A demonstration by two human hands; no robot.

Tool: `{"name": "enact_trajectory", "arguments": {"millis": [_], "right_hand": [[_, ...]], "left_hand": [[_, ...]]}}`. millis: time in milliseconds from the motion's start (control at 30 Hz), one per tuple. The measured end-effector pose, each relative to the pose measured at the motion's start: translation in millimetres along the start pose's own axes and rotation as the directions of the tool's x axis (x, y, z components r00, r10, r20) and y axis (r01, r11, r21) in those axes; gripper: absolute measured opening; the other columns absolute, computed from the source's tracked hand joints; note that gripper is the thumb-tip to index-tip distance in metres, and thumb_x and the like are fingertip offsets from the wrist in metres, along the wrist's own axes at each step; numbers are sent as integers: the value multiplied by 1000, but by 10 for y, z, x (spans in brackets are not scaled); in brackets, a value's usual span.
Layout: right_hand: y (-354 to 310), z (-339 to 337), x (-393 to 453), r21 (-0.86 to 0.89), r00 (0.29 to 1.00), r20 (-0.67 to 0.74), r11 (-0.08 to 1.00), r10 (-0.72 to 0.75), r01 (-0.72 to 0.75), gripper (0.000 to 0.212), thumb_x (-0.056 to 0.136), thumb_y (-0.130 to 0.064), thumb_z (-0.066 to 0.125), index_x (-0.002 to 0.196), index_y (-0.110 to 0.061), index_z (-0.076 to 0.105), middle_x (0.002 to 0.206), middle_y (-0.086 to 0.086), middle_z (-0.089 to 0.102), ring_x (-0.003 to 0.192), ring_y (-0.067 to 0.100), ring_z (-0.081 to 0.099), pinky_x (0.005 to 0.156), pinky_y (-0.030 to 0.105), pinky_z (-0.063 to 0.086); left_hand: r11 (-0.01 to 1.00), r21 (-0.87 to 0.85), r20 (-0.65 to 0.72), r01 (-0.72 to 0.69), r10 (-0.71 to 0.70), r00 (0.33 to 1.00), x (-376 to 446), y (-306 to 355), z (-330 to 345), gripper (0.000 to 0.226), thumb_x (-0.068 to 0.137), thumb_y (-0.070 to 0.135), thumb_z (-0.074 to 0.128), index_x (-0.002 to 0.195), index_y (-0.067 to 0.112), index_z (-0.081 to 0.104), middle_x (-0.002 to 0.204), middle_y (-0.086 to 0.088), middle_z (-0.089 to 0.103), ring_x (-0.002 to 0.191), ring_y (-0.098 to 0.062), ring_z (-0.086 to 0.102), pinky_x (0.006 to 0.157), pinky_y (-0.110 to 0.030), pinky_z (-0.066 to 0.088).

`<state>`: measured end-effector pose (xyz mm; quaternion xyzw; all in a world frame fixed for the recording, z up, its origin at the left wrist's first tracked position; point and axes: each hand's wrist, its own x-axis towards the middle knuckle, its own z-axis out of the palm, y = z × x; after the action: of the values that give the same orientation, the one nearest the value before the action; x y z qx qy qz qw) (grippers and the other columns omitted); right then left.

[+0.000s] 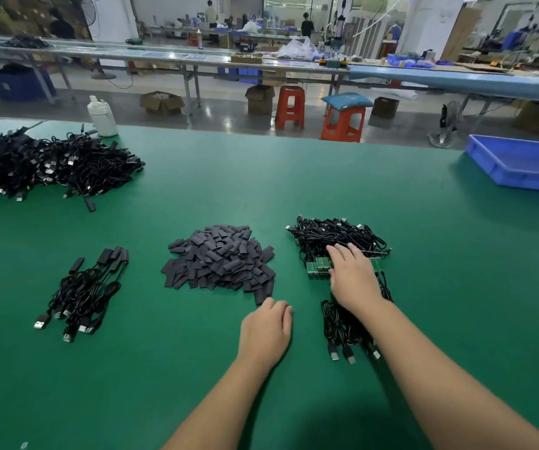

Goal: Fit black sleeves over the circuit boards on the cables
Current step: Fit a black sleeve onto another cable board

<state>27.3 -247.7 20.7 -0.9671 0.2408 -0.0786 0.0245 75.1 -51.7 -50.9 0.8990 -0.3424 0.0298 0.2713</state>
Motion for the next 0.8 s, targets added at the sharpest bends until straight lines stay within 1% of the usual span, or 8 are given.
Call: {"name": "enact_trajectory", "arguments": {"millis": [33, 100, 233, 333, 433, 533, 667, 800], "right_hand": [[88, -22, 65, -29, 997, 83, 1000, 0, 3, 57, 103, -23, 44, 157, -18, 24, 161, 2, 29, 151, 26, 16, 122, 42, 18], [206, -46, 171, -92, 988, 148, 994, -39, 53, 57, 103, -31, 47, 155, -19, 28, 158, 2, 35, 150, 26, 19, 123, 43, 18], [259, -112, 264, -145, 992, 107, 986, -71, 86, 52, 97, -42, 57, 144, -21, 46, 138, 4, 54, 131, 26, 43, 109, 41, 36], [308, -121, 251, -196, 987, 158, 979, -29, 60, 49, 97, -47, 56, 139, -23, 53, 134, 4, 55, 127, 27, 43, 105, 43, 38], [333, -154, 219, -186, 991, 131, 982, -9, 34, 43, 96, -46, 59, 133, -24, 58, 130, 4, 55, 124, 28, 40, 105, 42, 36], [336, -235, 196, -61, 992, 126, 998, 15, -7, 33, 94, -47, 61, 121, -29, 65, 121, 2, 55, 116, 25, 47, 98, 39, 42], [353, -398, 160, 142, 978, 206, 989, 17, -47, 12, 91, -46, 66, 95, -34, 64, 101, -8, 66, 86, 15, 62, 73, 31, 52], [270, -436, 77, 293, 971, 241, 954, -11, -62, 13, 94, -36, 66, 100, -26, 72, 86, -13, 66, 78, 5, 60, 72, 28, 48]], "left_hand": [[1000, 4, -2, -5, 5, 1000, -1, -18, 18, 31, 102, 41, 35, 101, 27, 63, 86, 9, 53, 69, -15, 56, 62, -32, 48], [1000, -19, -10, 14, -14, 1000, 14, -41, 39, 29, 102, 39, 36, 100, 27, 62, 84, 9, 52, 70, -16, 57, 63, -33, 49], [1000, -19, -29, 22, -22, 999, 19, -51, 50, 27, 102, 37, 37, 98, 26, 62, 81, 8, 49, 67, -15, 54, 63, -33, 49], [1000, -21, -32, 16, -17, 999, 17, -55, 57, 28, 102, 37, 37, 98, 26, 62, 80, 9, 49, 65, -12, 53, 61, -31, 48], [999, -31, -48, 23, -24, 999, 27, -70, 70, 27, 101, 37, 38, 96, 27, 62, 78, 9, 48, 65, -12, 52, 59, -30, 46], [999, -34, -45, 28, -30, 999, 32, -77, 95, 27, 101, 37, 38, 94, 27, 62, 77, 9, 47, 64, -11, 52, 60, -31, 46], [992, -106, 6, 68, -68, 998, 59, -98, 83, 24, 97, 45, 40, 98, 35, 62, 82, 13, 53, 73, -6, 54, 66, -27, 45], [982, -106, 144, 156, -140, 980, 129, -47, 11, 31, 93, 55, 40, 111, 42, 62, 91, 21, 57, 82, -1, 53, 72, -26, 41]]}}
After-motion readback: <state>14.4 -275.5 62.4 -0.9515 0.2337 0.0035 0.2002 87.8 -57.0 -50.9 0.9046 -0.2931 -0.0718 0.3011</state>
